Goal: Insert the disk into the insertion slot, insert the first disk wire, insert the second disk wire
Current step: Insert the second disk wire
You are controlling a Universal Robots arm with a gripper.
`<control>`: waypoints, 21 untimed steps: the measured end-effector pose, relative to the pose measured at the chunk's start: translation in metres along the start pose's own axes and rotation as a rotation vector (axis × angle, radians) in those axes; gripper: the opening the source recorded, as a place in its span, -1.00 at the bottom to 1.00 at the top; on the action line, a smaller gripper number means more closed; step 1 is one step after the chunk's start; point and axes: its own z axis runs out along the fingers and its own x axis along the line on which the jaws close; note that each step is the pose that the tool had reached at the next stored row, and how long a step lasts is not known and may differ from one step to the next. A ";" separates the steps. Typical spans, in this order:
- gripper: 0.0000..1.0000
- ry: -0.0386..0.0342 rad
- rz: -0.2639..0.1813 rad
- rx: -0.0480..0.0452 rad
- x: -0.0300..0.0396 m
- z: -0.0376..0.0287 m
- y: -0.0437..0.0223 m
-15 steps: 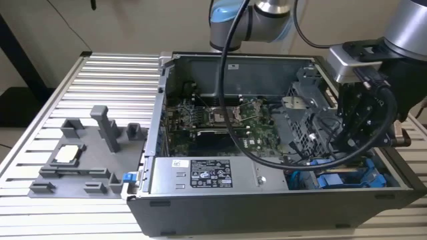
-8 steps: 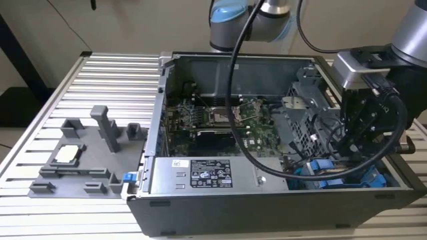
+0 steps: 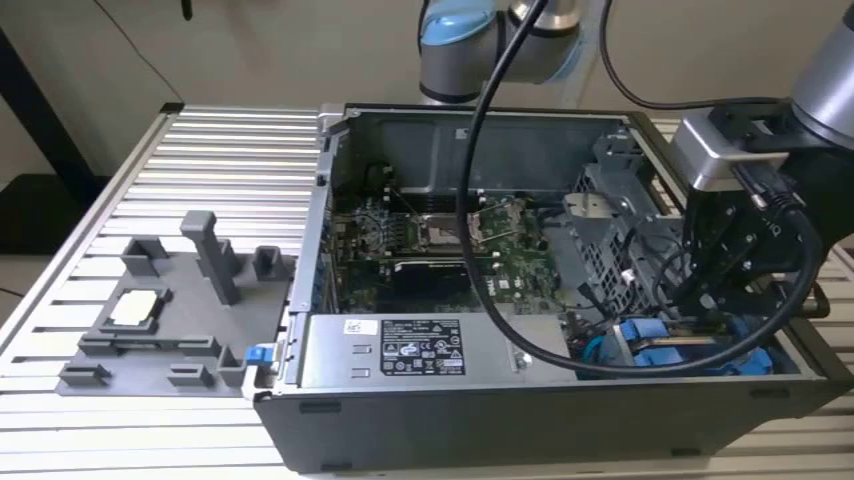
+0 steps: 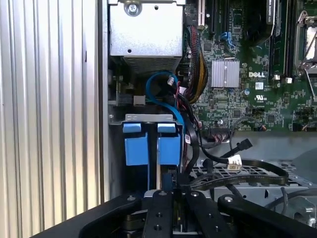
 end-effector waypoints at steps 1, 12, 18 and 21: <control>-0.68 -0.0110 0.000 -0.0004 0.0003 0.0000 -0.0003; -0.68 -0.0132 0.000 -0.0008 0.0027 0.0023 -0.0020; -0.68 -0.0202 0.010 -0.0003 0.0069 0.0056 -0.0032; -0.68 -0.0275 0.023 0.0004 0.0072 0.0068 -0.0032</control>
